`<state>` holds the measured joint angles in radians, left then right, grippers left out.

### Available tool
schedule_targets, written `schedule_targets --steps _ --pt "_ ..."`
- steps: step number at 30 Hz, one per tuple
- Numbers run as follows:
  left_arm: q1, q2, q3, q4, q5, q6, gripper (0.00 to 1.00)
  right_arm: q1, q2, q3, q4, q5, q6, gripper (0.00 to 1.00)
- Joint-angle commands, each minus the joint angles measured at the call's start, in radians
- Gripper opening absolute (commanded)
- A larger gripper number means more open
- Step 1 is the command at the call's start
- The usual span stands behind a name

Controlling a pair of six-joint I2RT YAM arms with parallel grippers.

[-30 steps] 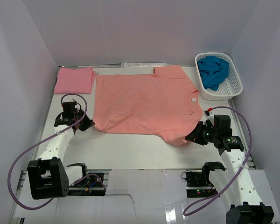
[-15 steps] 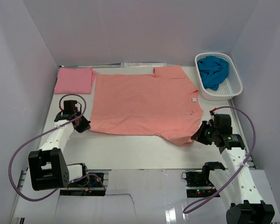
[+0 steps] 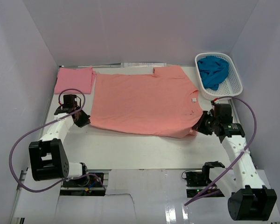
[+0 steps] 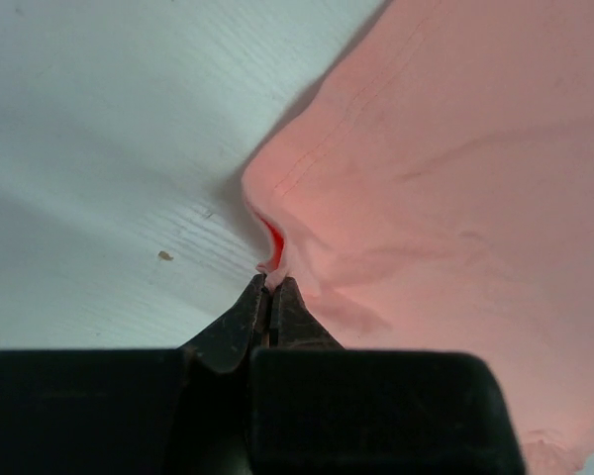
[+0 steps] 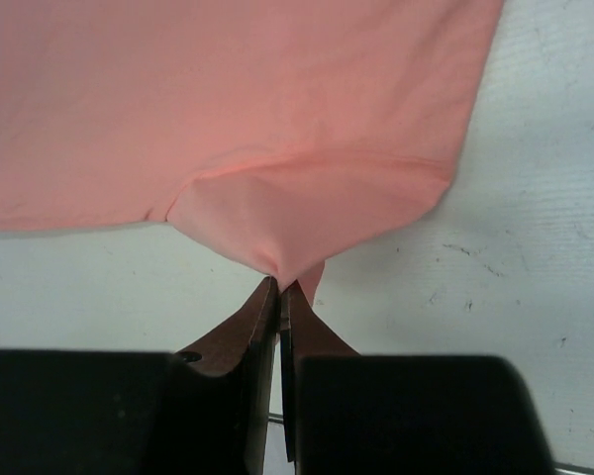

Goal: Fold and stack the t-shirts
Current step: Fold the flattened tshirt in 1/3 of the way

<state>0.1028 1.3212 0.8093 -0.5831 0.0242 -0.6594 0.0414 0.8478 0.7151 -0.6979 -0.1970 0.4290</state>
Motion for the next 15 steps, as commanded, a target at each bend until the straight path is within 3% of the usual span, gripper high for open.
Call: schedule_targets --steps 1,15 --pt "0.005 0.03 0.065 0.038 0.036 -0.022 0.0 0.003 0.058 0.067 0.086 -0.031 -0.019 0.08" --pt "0.005 0.17 0.163 0.074 0.031 -0.058 0.0 0.003 0.312 0.279 0.172 -0.016 -0.062 0.08"
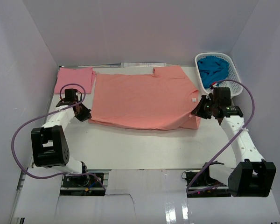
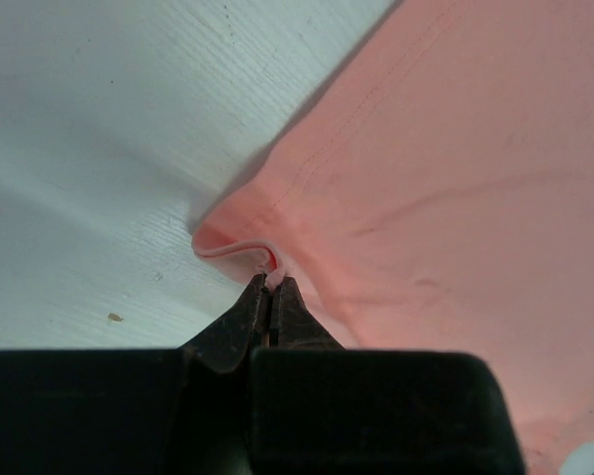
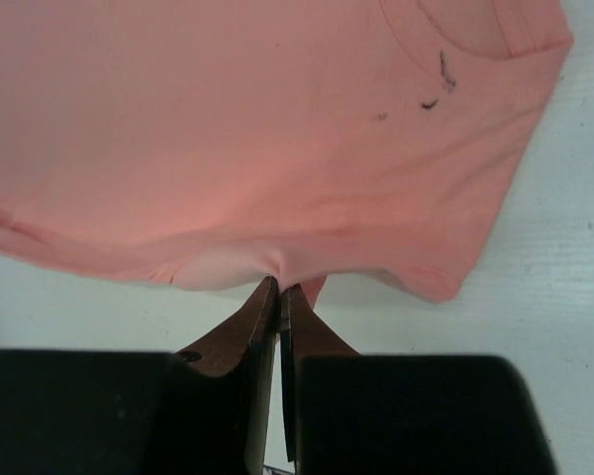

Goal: Fold and stack the t-shirts
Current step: Fold the flattened tshirt in 1/3 of the way

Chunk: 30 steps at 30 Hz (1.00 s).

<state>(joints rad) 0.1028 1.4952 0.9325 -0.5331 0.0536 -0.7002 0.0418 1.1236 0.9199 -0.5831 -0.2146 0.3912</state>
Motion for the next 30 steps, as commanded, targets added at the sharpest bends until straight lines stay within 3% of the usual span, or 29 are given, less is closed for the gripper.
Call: schedule_targets --steps 1,30 --pt "0.005 0.0 0.043 0.024 0.0 -0.019 0.0 0.004 0.048 0.086 0.061 -0.003 -0.026 0.08" --pt "0.003 0.1 0.199 0.012 -0.024 -0.035 0.0 0.003 0.363 0.353 0.131 -0.072 -0.029 0.08"
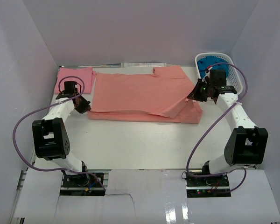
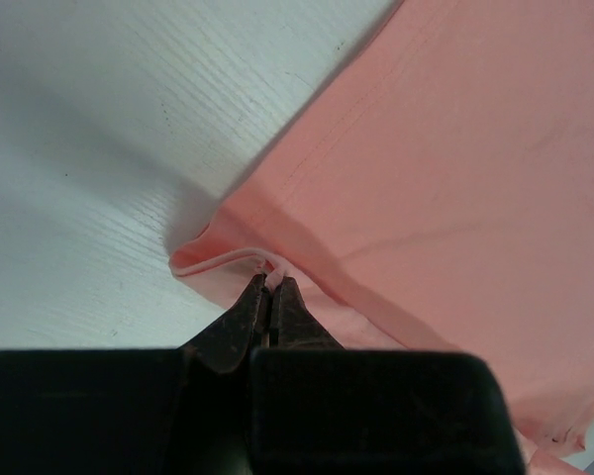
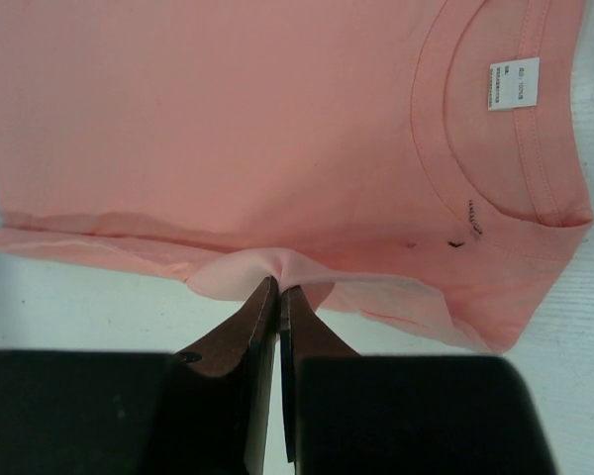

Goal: Fold and stack the t-shirts
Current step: Fold the flattened tshirt in 1/3 of the way

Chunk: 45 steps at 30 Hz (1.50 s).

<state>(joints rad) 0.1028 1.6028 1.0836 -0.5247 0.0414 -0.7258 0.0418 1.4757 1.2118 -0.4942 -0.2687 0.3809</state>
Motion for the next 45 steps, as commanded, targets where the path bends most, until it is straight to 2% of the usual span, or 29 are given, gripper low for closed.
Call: schedule_targets --steps 1,22,45 --pt "0.003 -0.004 0.052 0.003 -0.011 -0.011 0.0 0.003 0.018 0.068 0.042 -0.018 -0.017 0.08" --pt "-0.029 0.066 0.156 0.005 -0.009 0.0 0.0 0.003 0.13 0.167 0.045 -0.021 -0.02 0.08" --pt "-0.029 0.14 0.167 -0.003 -0.026 -0.032 0.0 0.004 0.271 0.29 0.054 -0.03 -0.01 0.08"
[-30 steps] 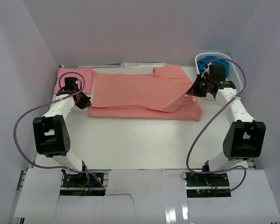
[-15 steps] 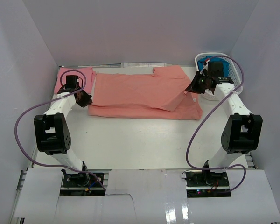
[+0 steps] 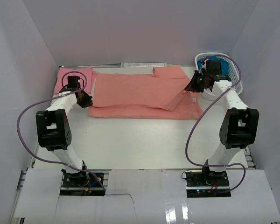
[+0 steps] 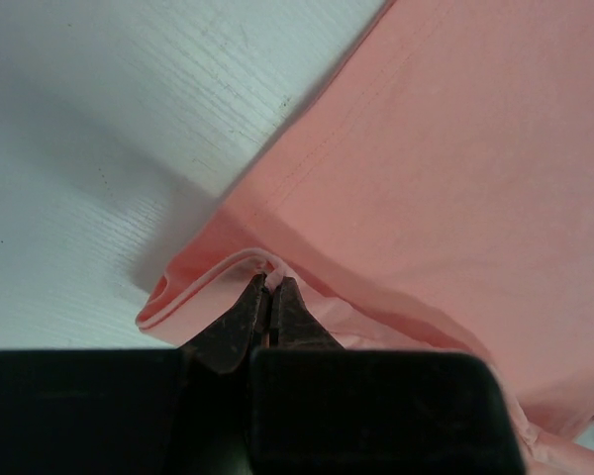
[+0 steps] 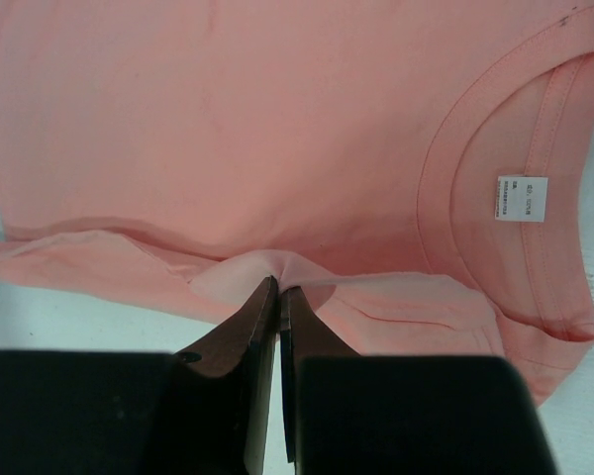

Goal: Fold and stack the t-shirts
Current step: Fold the flattened tshirt in 1/3 of the way

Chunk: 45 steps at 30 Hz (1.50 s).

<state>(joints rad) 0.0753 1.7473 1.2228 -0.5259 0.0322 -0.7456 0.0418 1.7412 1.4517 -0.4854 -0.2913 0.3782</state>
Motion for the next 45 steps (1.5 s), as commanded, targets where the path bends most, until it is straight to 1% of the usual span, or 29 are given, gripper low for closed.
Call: schedule_targets --steps 1,4,5,6,37,39,40,41,42,43,44,45 --pt "-0.002 -0.006 0.027 -0.002 -0.017 -0.014 0.0 0.003 0.007 0.053 0.045 -0.009 -0.007 0.08" --pt "-0.002 -0.008 0.033 -0.002 -0.017 -0.011 0.0 0.004 0.018 0.061 0.048 -0.008 -0.005 0.08" --pt "-0.002 -0.006 0.037 -0.002 -0.049 -0.011 0.0 0.004 0.021 0.064 0.048 -0.009 -0.005 0.08" --pt "-0.002 -0.003 0.04 -0.002 -0.051 -0.012 0.0 0.003 0.027 0.067 0.051 -0.008 -0.005 0.08" --pt "-0.002 0.05 0.067 -0.011 -0.055 0.005 0.0 0.003 0.156 0.164 0.07 -0.013 0.001 0.09" --pt "-0.002 0.054 0.07 -0.014 -0.058 0.005 0.0 0.004 0.17 0.183 0.07 -0.016 0.001 0.11" --pt "-0.003 0.055 0.072 -0.016 -0.055 0.006 0.02 0.003 0.184 0.193 0.068 -0.02 0.001 0.15" --pt "0.0 0.06 0.075 -0.02 -0.058 0.006 0.07 0.003 0.19 0.209 0.07 -0.022 0.001 0.26" --pt "0.0 0.06 0.076 -0.026 -0.058 0.003 0.14 0.003 0.201 0.217 0.073 -0.023 0.001 0.3" --pt "0.0 0.058 0.075 -0.025 -0.058 0.0 0.35 0.004 0.207 0.223 0.08 -0.028 0.002 0.32" --pt "0.0 0.055 0.073 -0.025 -0.058 -0.003 0.43 0.004 0.213 0.236 0.097 -0.026 0.005 0.32" --pt "0.0 0.054 0.073 -0.025 -0.057 -0.001 0.48 0.003 0.218 0.242 0.108 -0.026 0.005 0.32"
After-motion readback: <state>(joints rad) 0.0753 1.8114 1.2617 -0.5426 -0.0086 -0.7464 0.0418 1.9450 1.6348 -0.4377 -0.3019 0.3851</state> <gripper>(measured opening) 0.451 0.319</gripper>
